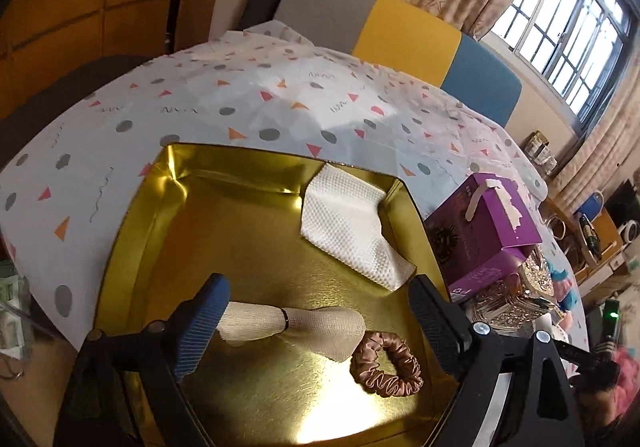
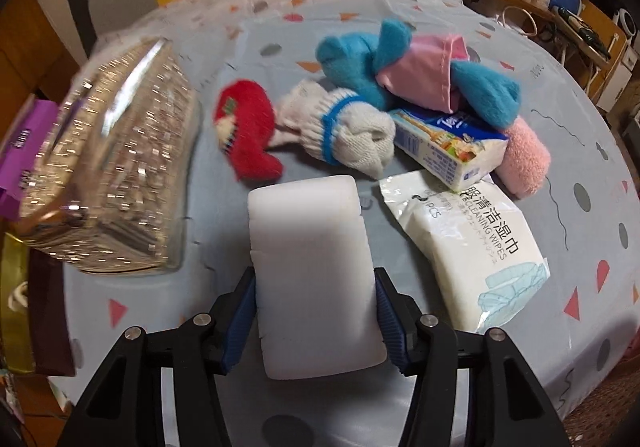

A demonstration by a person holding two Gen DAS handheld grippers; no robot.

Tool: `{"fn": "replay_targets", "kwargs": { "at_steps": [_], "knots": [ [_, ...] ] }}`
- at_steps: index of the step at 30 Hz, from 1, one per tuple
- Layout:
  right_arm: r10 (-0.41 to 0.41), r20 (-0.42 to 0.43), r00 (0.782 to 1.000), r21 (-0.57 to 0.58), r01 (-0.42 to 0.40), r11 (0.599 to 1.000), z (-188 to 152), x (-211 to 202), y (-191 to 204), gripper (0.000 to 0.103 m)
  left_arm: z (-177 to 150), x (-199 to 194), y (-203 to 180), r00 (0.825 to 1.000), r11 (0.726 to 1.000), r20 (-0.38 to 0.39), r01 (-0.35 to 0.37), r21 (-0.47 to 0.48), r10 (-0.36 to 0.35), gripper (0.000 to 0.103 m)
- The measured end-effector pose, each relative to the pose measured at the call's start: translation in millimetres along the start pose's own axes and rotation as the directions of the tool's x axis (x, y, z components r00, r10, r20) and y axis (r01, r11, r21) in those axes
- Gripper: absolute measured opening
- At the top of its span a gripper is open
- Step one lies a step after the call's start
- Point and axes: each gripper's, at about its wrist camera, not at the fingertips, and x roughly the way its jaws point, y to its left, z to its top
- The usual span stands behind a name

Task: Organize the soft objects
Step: 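Carry the beige knit cloth into the gold tray and open the left tool, then carry the white sponge block into the gold tray and open the right tool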

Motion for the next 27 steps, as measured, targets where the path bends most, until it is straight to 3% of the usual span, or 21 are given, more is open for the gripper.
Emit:
{"fn": "replay_targets", "kwargs": {
  "at_steps": [7,16,22,27],
  "knots": [
    [0.038,0.103,0.994,0.029,-0.041,0.999,19,-37,0,0.056,-9,-10,-21,0.999,0.995,0.031,-0.025,0.094,0.022,0.094],
    [0.082,0.202,0.976,-0.078,-0.067,0.995,70,-67,52,0.056,-19,-13,-29,1.000,0.992,0.011,-0.030,0.121,0.029,0.100],
    [0.195,0.269,0.943,-0.207,-0.141,0.968,86,-91,115,0.056,-23,-15,-26,0.999,0.990,0.011,-0.048,0.131,0.047,0.101],
    [0.335,0.261,0.905,-0.344,-0.237,0.909,83,-109,173,0.056,-24,-17,-21,0.998,0.990,0.016,-0.064,0.123,0.062,0.102]
  ]
}}
